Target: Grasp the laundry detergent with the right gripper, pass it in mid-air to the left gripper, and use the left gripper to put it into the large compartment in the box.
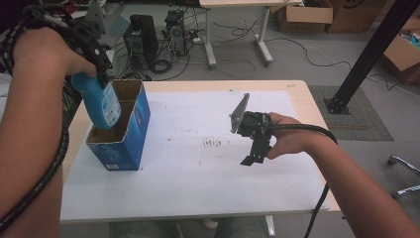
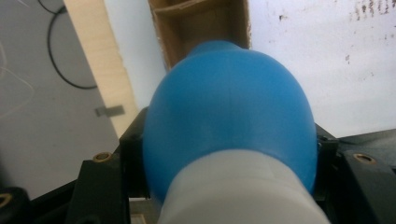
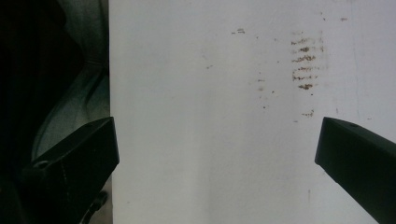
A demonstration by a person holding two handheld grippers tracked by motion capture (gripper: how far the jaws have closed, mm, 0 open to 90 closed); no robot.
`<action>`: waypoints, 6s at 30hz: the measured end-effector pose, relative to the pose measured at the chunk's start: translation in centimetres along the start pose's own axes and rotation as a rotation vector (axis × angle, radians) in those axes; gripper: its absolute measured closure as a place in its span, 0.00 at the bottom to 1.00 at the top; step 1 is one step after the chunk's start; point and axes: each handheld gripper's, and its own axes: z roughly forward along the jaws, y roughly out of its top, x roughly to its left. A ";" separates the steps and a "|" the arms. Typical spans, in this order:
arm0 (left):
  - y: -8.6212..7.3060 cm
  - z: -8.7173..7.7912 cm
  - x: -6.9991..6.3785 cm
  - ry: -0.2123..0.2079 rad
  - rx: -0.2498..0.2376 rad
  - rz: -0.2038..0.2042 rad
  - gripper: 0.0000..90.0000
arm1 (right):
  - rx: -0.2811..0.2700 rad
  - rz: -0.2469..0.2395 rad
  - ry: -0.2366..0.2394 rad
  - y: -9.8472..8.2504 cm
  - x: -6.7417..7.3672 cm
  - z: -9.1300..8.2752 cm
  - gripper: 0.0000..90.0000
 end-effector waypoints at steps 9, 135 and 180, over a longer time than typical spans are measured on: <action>0.6 4.1 0.3 -0.037 0.015 -0.006 0.42 | 0.025 0.003 0.006 0.1 0.0 0.5 0.00; 0.0 9.3 -0.1 -0.013 -0.107 0.080 0.14 | -0.026 0.028 0.013 -0.6 0.3 0.5 0.00; 0.1 6.5 -7.3 -0.115 -0.130 0.620 0.00 | -0.013 0.051 0.026 -0.6 0.2 0.3 0.00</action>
